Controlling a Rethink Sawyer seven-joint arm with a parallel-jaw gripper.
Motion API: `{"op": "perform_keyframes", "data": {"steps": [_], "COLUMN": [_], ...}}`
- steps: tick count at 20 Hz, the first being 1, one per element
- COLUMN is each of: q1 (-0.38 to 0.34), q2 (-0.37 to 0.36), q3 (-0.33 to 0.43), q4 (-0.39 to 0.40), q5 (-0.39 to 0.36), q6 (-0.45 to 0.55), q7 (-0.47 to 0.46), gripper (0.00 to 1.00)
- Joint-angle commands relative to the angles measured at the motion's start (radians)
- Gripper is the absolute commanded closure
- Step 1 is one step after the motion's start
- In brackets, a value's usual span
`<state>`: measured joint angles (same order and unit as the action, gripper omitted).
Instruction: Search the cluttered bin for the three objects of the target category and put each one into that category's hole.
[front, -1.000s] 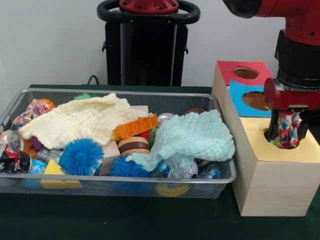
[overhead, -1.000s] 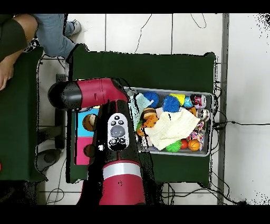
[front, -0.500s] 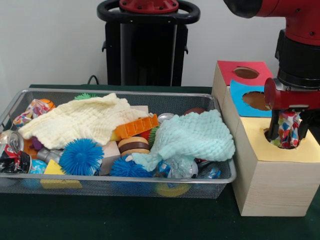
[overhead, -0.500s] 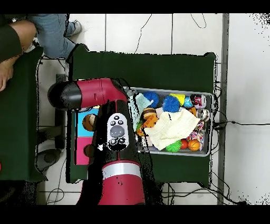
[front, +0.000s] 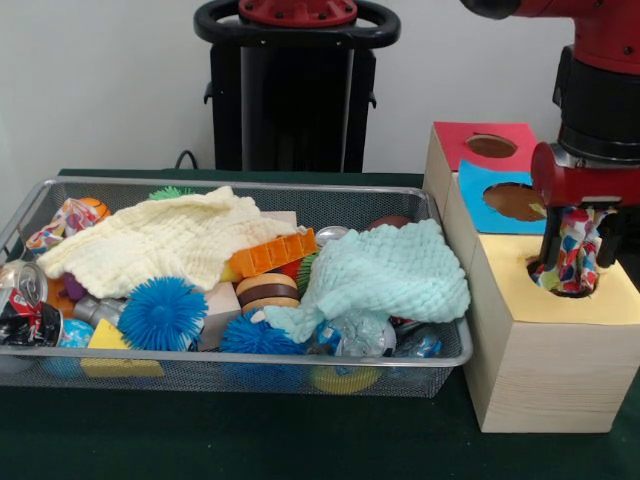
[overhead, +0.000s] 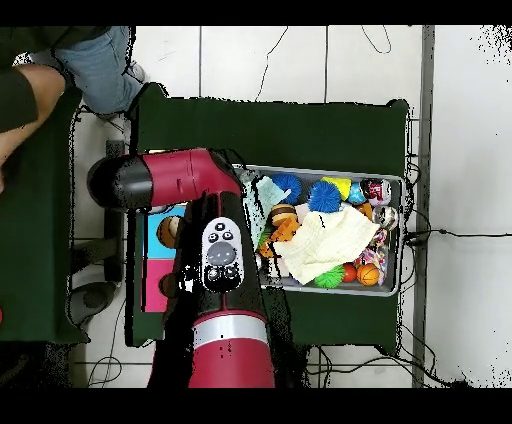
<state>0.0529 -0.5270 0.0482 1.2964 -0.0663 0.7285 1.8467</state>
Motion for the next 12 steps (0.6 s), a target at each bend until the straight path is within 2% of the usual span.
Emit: {"op": "perform_keyframes", "data": {"steps": [1,6,12], "q1": [-0.017,-0.023,-0.031], "q2": [-0.079,-0.111,-0.063], "q3": [0.049,0.052,0.069], "q4": [0.152,0.171,0.149], "q5": [0.013,0.017,0.012], "q6": [0.114,0.133,0.078], "q7": [0.036,0.031,0.038], "gripper": [0.0,0.0,0.0]}}
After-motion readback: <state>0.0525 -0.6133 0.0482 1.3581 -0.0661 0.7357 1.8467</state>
